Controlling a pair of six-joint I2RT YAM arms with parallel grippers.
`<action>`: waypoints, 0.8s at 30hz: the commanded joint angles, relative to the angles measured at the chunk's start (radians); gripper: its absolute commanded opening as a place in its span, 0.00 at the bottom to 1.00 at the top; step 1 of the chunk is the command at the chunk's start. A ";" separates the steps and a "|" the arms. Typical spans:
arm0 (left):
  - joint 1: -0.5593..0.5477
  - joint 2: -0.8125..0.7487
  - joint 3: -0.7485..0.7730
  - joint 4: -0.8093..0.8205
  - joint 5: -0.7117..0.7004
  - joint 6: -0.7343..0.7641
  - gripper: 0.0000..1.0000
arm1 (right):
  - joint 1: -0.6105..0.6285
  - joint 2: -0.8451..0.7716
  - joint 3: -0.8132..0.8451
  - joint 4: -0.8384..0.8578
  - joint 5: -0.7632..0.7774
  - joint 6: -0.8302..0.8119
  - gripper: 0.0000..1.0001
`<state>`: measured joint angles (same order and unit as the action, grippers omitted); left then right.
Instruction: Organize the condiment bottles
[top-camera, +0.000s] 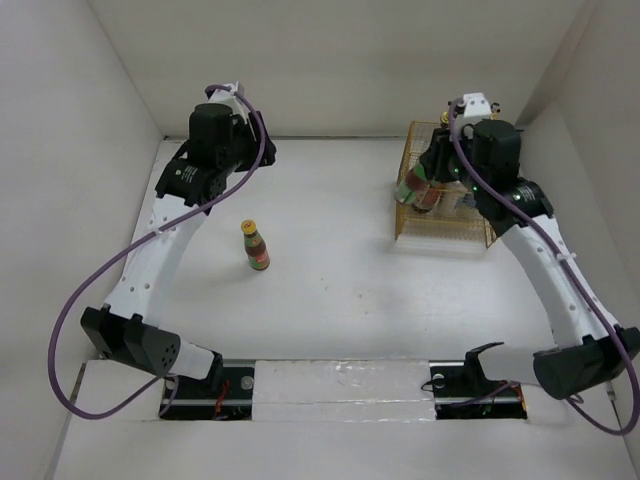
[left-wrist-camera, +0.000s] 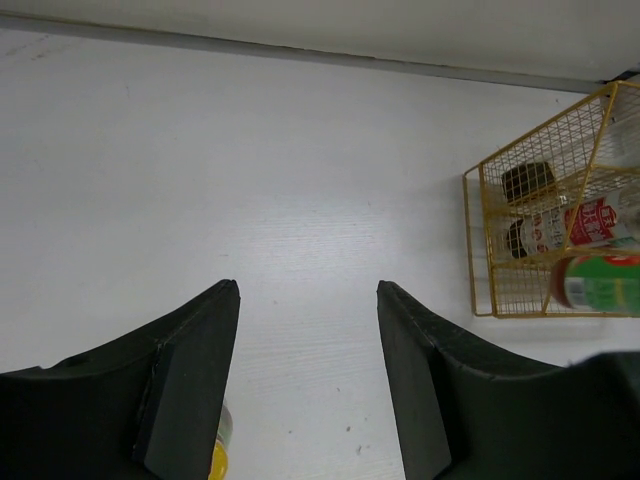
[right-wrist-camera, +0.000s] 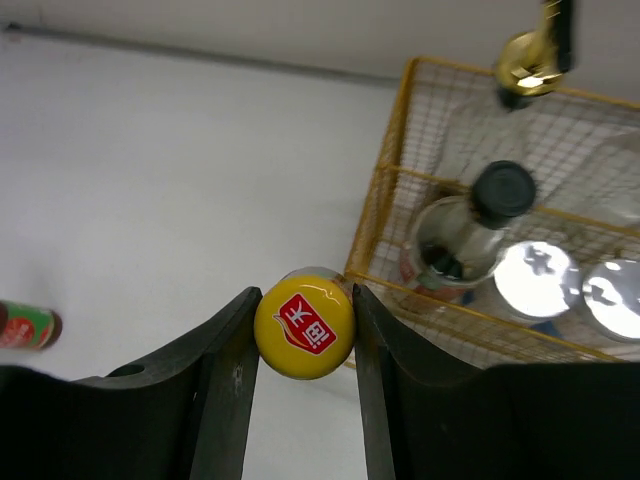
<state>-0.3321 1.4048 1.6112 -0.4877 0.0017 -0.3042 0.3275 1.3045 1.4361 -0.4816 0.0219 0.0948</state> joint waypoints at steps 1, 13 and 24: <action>-0.002 0.005 0.050 0.012 0.004 0.019 0.53 | -0.030 -0.054 0.061 0.046 -0.017 0.002 0.14; -0.002 0.036 0.070 0.034 0.078 -0.009 0.53 | -0.162 0.009 0.006 0.141 -0.014 -0.029 0.12; -0.002 0.026 0.021 0.054 0.098 -0.029 0.55 | -0.117 0.050 -0.198 0.204 0.061 -0.029 0.18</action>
<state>-0.3325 1.4536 1.6310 -0.4747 0.0834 -0.3237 0.1944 1.3827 1.2388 -0.4011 0.0566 0.0666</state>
